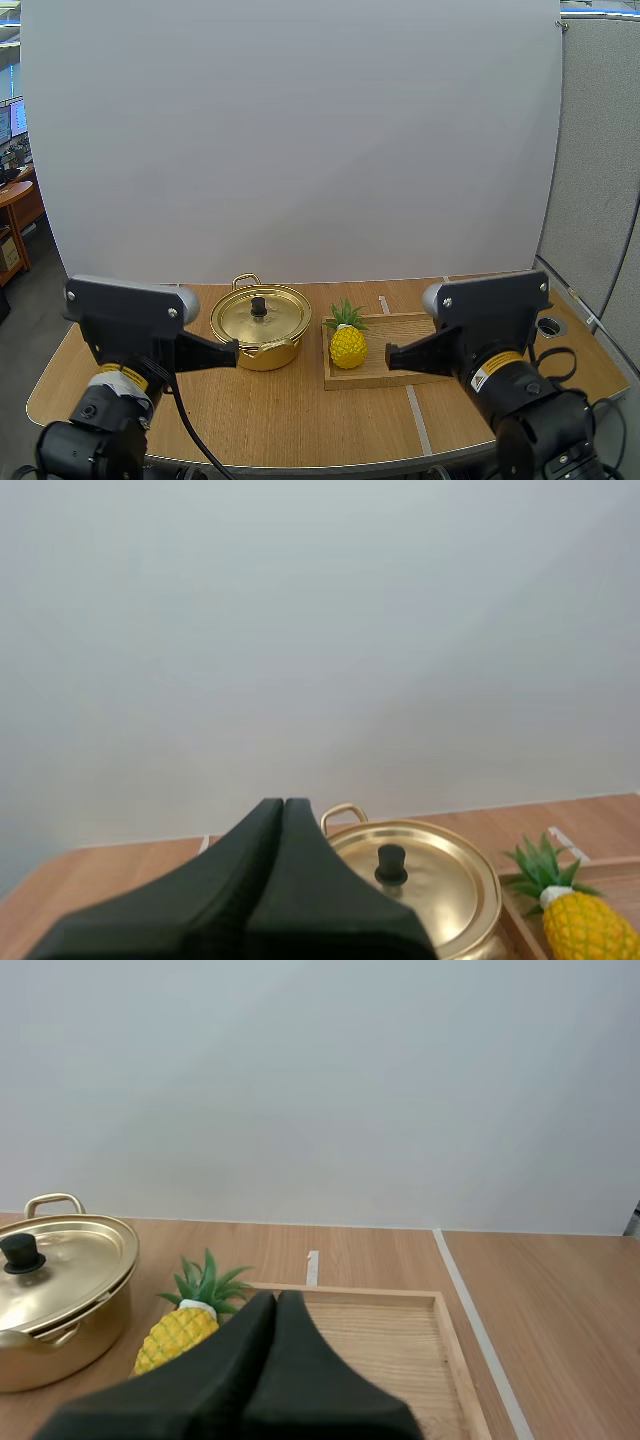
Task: Open the pot, put the pineapple inside, and close it
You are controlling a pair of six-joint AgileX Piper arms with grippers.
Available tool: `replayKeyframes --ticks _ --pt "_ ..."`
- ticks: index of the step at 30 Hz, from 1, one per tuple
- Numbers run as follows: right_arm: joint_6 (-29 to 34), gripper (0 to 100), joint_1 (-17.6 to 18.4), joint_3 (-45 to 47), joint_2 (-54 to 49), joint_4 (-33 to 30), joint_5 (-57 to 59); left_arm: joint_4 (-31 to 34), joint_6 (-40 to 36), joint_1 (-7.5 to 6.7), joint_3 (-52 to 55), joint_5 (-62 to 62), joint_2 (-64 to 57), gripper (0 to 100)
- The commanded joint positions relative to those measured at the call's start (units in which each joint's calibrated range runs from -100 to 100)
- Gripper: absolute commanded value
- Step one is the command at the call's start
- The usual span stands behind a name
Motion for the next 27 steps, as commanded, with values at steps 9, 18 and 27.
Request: replayKeyframes --ticks 9,18,27 --pt "-0.38 0 -0.27 -26.26 -0.08 0.23 37.32 0.33 0.16 0.10 -36.21 39.99 -0.22 0" --pt "-0.38 0 -0.27 -35.43 -0.08 0.97 60.56 0.33 0.16 0.10 -46.73 66.88 -0.22 0" --pt "-5.81 0 -0.27 -38.01 -0.08 8.59 62.61 0.33 0.16 0.10 -49.17 71.75 -0.22 0"
